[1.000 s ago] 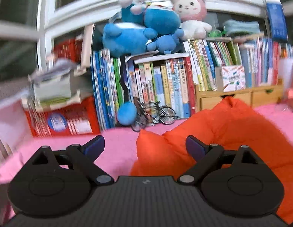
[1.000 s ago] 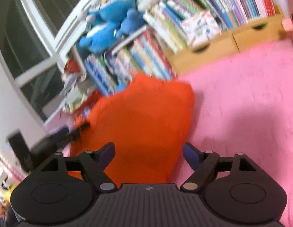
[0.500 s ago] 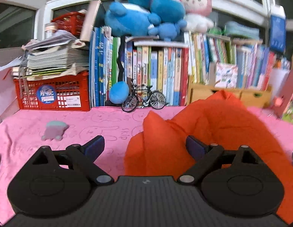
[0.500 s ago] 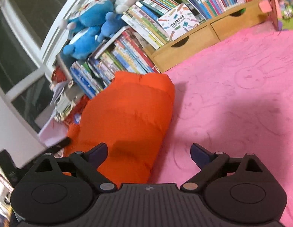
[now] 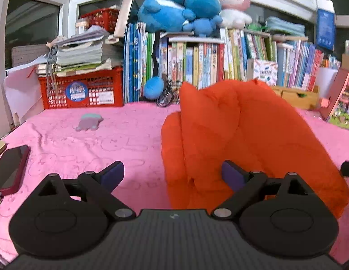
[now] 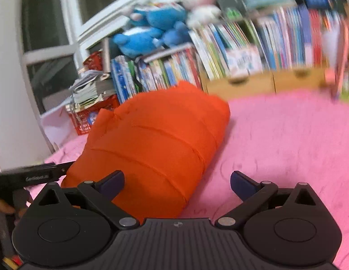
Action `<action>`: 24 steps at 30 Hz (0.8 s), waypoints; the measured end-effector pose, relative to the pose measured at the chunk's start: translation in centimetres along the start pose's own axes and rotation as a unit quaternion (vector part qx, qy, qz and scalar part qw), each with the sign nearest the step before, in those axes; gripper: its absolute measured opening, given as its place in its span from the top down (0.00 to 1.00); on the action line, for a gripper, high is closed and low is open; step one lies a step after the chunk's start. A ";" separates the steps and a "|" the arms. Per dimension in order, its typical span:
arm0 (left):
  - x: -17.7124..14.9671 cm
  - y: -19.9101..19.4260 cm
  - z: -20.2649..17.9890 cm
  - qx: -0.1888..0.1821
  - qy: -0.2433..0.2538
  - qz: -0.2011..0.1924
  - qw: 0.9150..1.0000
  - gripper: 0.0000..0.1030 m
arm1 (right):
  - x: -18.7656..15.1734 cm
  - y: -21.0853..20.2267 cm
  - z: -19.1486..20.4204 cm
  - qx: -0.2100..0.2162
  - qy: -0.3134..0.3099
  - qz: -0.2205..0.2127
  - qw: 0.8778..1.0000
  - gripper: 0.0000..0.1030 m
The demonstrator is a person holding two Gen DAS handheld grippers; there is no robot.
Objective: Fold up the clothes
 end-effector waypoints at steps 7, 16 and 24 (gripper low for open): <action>-0.8 0.0 -0.2 0.009 0.005 0.012 1.000 0.07 | -1.2 -1.2 3.5 -0.005 -0.100 -0.009 0.995 0.01; -0.9 -0.3 -0.1 0.005 0.015 0.004 1.000 0.07 | -4.1 -0.4 6.5 -0.043 -0.206 -0.010 0.978 0.08; 0.5 -6.1 -3.0 -0.058 0.194 -0.091 0.975 0.07 | -4.0 0.5 6.2 -0.080 -0.212 -0.038 0.973 0.37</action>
Point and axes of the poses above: each gripper's, at about its wrist camera, not at the fingertips, and y roughly the way its jaws point, z to its left, x to its top, the point moved 8 cm from there along y, roughly the way its jaws point, and after that the axes turned 3 degrees about z, right-handed, at the moved point
